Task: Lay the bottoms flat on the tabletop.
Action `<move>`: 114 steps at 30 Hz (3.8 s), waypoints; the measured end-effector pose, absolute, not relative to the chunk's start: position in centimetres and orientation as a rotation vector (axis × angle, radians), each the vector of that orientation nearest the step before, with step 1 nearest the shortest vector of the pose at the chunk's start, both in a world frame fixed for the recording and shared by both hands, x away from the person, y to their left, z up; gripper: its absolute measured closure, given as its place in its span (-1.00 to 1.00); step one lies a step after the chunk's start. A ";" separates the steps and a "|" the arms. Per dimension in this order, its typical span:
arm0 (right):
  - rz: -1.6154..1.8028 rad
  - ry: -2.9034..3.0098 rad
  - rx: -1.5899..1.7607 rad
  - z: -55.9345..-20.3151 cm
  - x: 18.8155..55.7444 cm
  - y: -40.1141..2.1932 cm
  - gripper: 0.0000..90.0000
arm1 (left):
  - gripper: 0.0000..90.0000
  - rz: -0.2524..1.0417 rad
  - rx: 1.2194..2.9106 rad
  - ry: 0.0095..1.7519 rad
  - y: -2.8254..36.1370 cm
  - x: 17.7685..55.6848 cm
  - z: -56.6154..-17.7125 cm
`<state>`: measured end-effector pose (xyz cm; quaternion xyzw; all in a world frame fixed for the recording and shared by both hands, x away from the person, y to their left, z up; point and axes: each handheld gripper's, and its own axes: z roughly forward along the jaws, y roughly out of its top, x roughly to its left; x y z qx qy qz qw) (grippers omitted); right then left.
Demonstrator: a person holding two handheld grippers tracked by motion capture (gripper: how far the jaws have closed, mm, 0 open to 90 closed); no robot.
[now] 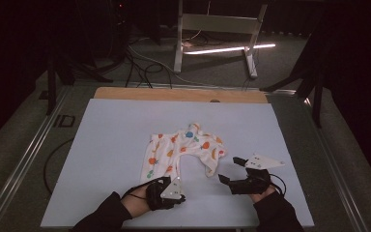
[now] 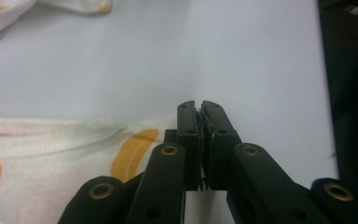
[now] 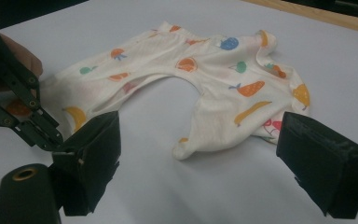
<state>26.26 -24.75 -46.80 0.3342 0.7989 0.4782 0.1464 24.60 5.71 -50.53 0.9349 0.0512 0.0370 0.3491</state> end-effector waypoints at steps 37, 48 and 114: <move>1.333 2.318 0.997 -47.2 26.8 -24.6 -0.70 | -0.96 0.226 2.134 0.440 13.0 24.7 -46.0; 1.139 2.374 1.081 -50.4 27.5 -21.4 -0.26 | -0.96 0.426 2.050 0.710 18.9 20.8 -48.1; 0.848 2.500 1.000 -51.1 32.3 -21.5 0.48 | -0.97 0.406 2.038 0.745 18.9 21.4 -49.5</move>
